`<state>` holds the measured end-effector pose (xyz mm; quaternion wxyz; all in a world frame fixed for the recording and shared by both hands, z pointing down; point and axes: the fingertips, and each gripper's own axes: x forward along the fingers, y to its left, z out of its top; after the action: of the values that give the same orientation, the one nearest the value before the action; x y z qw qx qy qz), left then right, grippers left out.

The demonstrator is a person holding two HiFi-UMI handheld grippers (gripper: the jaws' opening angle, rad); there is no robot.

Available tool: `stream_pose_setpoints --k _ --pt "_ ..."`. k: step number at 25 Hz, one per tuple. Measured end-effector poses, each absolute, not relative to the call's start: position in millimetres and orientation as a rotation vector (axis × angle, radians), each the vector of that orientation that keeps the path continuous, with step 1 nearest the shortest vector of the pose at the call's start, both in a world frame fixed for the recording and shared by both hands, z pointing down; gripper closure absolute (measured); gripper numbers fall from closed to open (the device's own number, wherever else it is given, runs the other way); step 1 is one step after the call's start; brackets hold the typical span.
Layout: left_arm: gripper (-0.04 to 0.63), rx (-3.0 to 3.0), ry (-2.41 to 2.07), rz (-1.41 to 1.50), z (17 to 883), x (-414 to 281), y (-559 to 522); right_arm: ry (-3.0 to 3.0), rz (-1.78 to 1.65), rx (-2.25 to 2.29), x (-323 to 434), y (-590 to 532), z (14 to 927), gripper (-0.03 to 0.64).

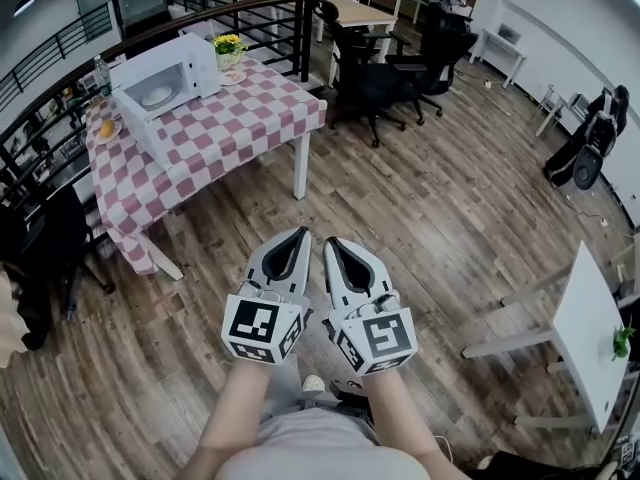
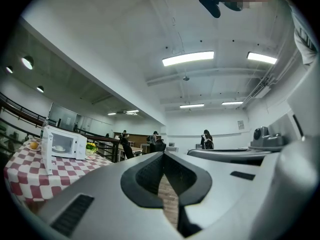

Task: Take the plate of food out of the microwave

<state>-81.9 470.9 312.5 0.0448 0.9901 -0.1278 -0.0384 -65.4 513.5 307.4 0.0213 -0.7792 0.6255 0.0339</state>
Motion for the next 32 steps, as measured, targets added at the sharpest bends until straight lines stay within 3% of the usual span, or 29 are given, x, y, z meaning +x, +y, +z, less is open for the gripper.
stream_pose_setpoints --k 17,32 --pt "0.592 3.045 -0.418 -0.115 309.7 -14.3 332.8 2.01 0.102 -2.368 -1.8 369.1 309.3 0.592" --pt "0.592 3.012 -0.466 -0.116 314.8 -0.3 203.3 1.997 0.052 -2.366 18.1 241.4 322.7 0.591"
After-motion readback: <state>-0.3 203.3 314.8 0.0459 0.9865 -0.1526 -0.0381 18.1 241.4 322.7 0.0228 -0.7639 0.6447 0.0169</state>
